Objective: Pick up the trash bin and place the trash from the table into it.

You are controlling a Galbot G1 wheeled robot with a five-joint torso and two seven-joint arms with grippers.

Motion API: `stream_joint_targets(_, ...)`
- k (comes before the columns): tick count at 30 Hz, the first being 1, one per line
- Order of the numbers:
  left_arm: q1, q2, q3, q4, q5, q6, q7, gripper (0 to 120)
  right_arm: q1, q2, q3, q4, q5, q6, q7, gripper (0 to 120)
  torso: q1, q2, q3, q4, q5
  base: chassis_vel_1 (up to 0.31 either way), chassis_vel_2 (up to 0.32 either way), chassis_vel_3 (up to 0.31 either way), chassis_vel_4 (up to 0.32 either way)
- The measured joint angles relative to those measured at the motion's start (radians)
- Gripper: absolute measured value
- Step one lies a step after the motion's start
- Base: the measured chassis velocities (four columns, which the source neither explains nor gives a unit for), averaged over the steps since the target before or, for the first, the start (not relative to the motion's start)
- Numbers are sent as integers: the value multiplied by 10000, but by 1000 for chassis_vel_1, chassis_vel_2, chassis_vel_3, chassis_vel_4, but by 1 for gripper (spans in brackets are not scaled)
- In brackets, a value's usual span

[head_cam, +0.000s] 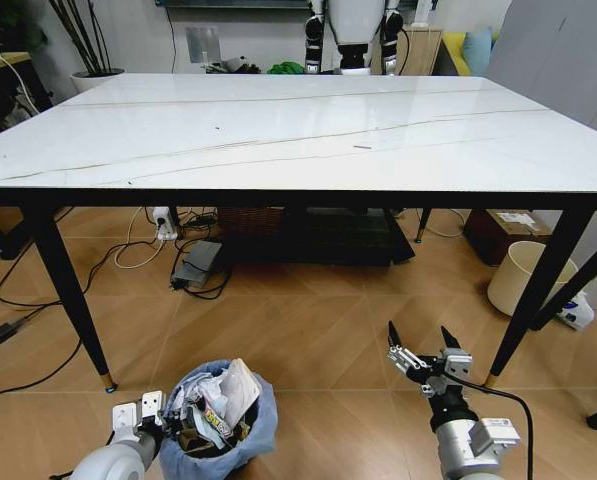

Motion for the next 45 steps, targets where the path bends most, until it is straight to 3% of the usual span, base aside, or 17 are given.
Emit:
stream_joint_targets(15, 223, -66, -14, -353, 219, -211, -45, 70, 41, -27, 114, 54, 120, -32, 32, 100, 1, 2, 2, -1, 0, 0, 0, 0, 0)
stream_joint_targets(18, 600, -96, -97, -841, 469, -430, -101, 90, 69, -26, 175, 76, 173, -40, 39, 100, 1, 3, 2, -1, 0, 0, 0, 0, 0)
stream_joint_targets(22, 958, -110, -161, -1254, 525, -501, -163, 99, 77, -32, 221, 95, 216, -49, 46, 100, 1, 3, 3, 0, 0, 0, 0, 0, 0)
stream_joint_targets(25, 1239, -97, -186, -1590, 716, -603, -279, 100, 77, -42, 244, 108, 232, -57, 49, 100, 1, 3, 2, -1, 0, 0, 0, 0, 0)
stream_joint_targets(28, 1672, -87, -286, -2127, 1626, -444, -609, 100, 104, -55, 236, 118, 241, -112, 57, 100, 1, 3, 3, 0, -1, 0, 0, 0, 0)
stream_joint_targets(32, 2009, -7, -308, -2921, 1895, -112, -753, 100, 160, -55, 185, 140, 246, -179, 87, 100, 1, 4, 3, 0, 0, 0, 0, 0, 0)
stream_joint_targets(39, 2167, -37, -151, -3863, 2278, -213, -661, 100, 154, -39, 183, 208, 255, -191, 123, 100, 1, 4, 3, 0, 1, 0, 0, 0, 0)
stream_joint_targets(42, 2115, -42, -103, -4145, 3597, -1539, -55, 100, 136, 6, 217, 322, 308, -202, 155, 100, 2, 4, 4, -1, 0, 0, 0, 0, 0)
stream_joint_targets(44, 2116, -35, -127, -4178, 4007, -1913, 150, 100, 120, 22, 214, 340, 308, -211, 164, 100, 2, 4, 4, -1, -1, 0, 0, 0, 0)
stream_joint_targets(45, 2136, -33, -205, -4263, 4776, -2629, 577, 100, 79, 67, 199, 379, 270, -232, 174, 100, 2, 4, 4, -1, -1, 0, 0, 0, 0)
